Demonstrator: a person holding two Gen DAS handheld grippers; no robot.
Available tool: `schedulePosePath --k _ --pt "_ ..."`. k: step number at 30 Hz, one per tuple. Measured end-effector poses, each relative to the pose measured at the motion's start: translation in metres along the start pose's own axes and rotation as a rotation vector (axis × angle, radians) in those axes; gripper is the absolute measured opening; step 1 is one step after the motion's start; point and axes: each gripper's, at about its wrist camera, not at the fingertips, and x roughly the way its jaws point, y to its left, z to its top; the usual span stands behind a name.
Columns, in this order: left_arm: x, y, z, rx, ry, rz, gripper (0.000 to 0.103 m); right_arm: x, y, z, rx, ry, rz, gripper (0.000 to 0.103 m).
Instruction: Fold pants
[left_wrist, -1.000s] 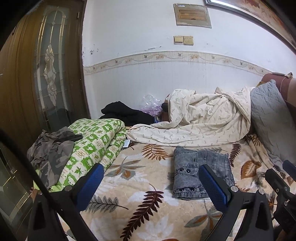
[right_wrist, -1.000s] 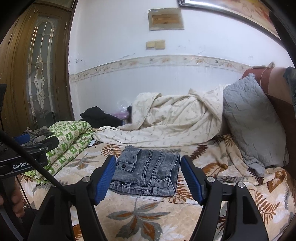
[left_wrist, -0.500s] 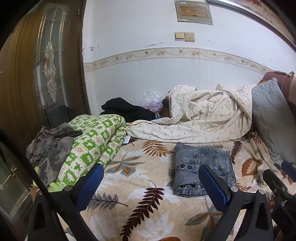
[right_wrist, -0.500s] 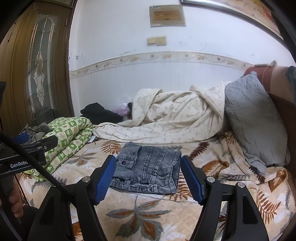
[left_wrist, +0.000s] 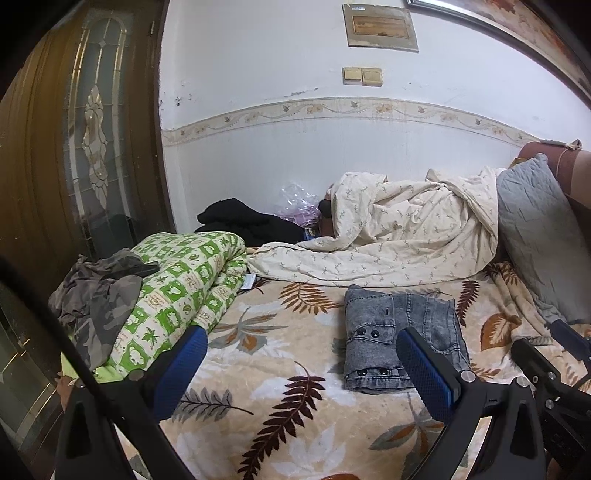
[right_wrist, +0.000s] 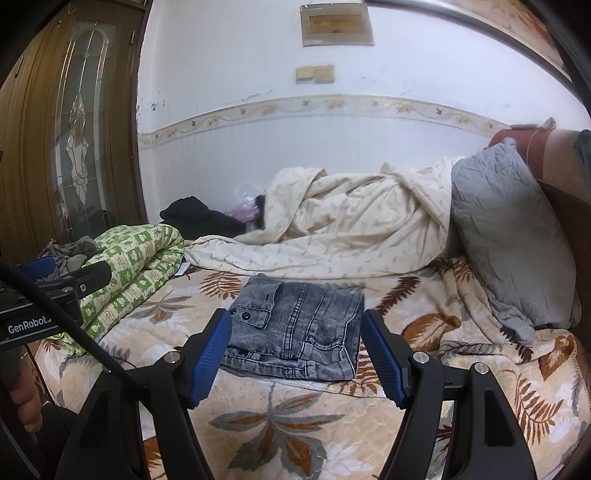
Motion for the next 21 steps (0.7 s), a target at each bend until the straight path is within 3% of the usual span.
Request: schedulePosePath --k 6,21 --pt "-0.001 0.006 0.001 -0.013 -0.029 -0.015 0.103 0.005 0.001 0.001 -0.009 0.003 -0.01 0.073" --pt "0.007 0.011 0.002 -0.031 -0.008 -0.071 0.103 0.017 0.009 0.005 -0.038 0.008 -0.017 0.073"
